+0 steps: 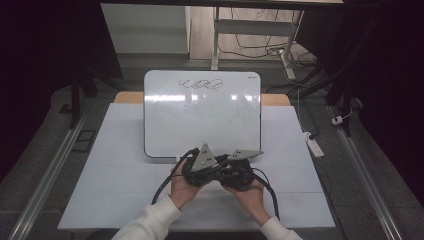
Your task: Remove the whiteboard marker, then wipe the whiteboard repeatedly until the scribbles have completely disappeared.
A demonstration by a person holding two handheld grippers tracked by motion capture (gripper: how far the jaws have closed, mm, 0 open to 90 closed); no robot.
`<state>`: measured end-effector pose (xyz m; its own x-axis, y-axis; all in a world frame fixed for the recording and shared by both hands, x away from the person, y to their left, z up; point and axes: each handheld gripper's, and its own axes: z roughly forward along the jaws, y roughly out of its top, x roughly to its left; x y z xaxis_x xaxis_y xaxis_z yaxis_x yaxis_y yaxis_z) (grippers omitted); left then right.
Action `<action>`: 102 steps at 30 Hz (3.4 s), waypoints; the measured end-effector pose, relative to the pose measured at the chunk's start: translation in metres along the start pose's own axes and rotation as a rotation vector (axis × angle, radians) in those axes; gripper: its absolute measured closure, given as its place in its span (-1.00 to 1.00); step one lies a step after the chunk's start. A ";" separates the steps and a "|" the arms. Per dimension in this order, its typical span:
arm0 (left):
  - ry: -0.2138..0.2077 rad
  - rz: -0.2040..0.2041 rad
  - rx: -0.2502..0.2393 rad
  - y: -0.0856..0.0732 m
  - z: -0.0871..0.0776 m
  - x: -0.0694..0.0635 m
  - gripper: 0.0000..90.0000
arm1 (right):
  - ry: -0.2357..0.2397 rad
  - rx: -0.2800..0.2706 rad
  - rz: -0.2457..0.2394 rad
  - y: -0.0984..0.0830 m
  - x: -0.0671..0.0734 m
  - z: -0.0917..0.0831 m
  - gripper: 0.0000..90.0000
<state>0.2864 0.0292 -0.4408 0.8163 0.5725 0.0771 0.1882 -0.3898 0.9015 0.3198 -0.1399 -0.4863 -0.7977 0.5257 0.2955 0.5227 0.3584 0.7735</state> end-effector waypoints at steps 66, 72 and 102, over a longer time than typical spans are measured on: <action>0.199 -0.283 0.169 -0.139 -0.116 0.064 -0.24 | -0.128 -0.384 -0.152 0.015 -0.025 -0.072 0.72; 0.187 -0.256 0.191 -0.140 -0.107 0.064 -0.24 | -0.166 -0.429 -0.136 0.044 -0.043 -0.064 0.72; 0.205 -0.239 0.211 -0.145 -0.105 0.069 -0.22 | -0.360 -0.516 -0.026 0.186 -0.142 -0.002 0.72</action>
<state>0.2580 0.2005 -0.5211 0.6135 0.7894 -0.0222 0.4862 -0.3554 0.7983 0.5295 -0.1488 -0.3834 -0.6099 0.7810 0.1347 0.2203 0.0038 0.9754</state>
